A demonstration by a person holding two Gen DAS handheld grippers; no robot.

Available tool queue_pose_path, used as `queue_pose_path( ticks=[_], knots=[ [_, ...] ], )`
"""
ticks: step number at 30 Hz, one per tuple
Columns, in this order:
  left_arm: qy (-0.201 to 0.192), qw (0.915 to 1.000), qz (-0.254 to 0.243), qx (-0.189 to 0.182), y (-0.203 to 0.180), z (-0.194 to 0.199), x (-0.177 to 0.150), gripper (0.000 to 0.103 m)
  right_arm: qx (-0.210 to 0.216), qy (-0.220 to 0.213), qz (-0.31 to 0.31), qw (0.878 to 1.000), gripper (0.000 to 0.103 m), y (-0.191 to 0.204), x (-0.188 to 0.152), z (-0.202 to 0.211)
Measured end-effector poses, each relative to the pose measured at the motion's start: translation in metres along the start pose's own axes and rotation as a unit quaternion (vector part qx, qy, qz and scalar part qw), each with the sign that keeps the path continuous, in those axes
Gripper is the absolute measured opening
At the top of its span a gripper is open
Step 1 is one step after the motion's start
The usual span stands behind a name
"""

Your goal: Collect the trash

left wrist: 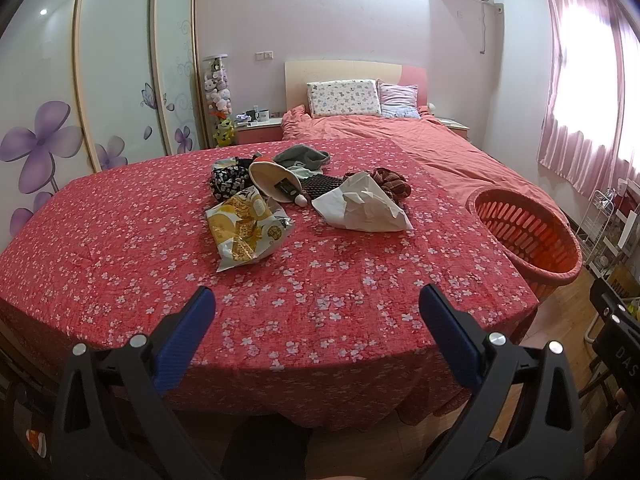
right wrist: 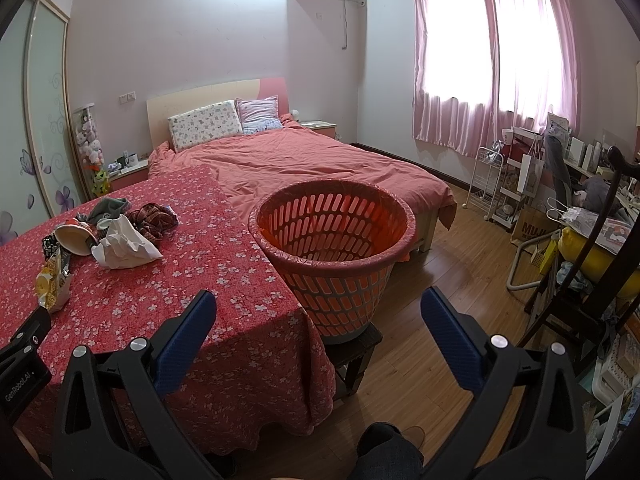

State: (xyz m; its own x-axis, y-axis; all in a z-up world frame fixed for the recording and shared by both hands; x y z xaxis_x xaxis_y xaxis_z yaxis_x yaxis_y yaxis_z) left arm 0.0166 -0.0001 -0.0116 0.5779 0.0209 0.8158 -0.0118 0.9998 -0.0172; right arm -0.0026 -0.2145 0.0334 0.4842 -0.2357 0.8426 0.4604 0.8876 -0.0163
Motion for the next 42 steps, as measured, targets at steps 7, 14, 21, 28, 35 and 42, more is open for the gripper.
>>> queue_pose_path(
  ticks=[7, 14, 21, 28, 35, 42],
  knots=[
    [0.0, 1.0, 0.001, 0.001, -0.0018, -0.0015, 0.0009, 0.099, 0.0, 0.0, 0.0, 1.0, 0.101, 0.0, 0.0003, 0.0004],
    [0.0, 1.0, 0.0, 0.0, -0.0008, -0.0002, 0.0004, 0.099, 0.0, 0.001, 0.0, 1.0, 0.101, 0.0002, 0.0002, 0.0003],
    [0.0, 1.0, 0.0, 0.0, -0.0002, 0.0002, 0.0, 0.099, 0.0, 0.0, 0.0, 1.0, 0.101, 0.0004, -0.0002, 0.0001],
    [0.001, 1.0, 0.001, 0.0, -0.0028, -0.0002, 0.0001, 0.099, 0.0, 0.0, 0.0, 1.0, 0.101, 0.0005, -0.0005, -0.0001],
    [0.0, 1.0, 0.001, -0.001, -0.0002, 0.0004, 0.0, 0.099, 0.0, 0.0, -0.001, 1.0, 0.101, 0.0003, -0.0007, -0.0003],
    [0.0, 1.0, 0.001, -0.001, 0.0002, 0.0002, 0.0, 0.099, 0.0, 0.0, -0.001, 1.0, 0.101, 0.0001, -0.0009, -0.0006]
  ],
)
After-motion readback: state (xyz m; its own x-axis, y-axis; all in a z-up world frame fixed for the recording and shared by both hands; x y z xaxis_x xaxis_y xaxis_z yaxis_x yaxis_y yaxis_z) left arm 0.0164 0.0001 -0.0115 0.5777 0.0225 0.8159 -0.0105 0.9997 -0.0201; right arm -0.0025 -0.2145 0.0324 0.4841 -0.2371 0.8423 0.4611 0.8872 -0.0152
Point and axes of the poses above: each gripper's, at about its wrist camera, not at the fingertips, and z roughly against the way its jaws point, y to its left, x to its top, the point moved 2 cm from there along -z, roughly the way its jaws point, and after that the axes turned 3 degrees about z, right-handed, at the moved point
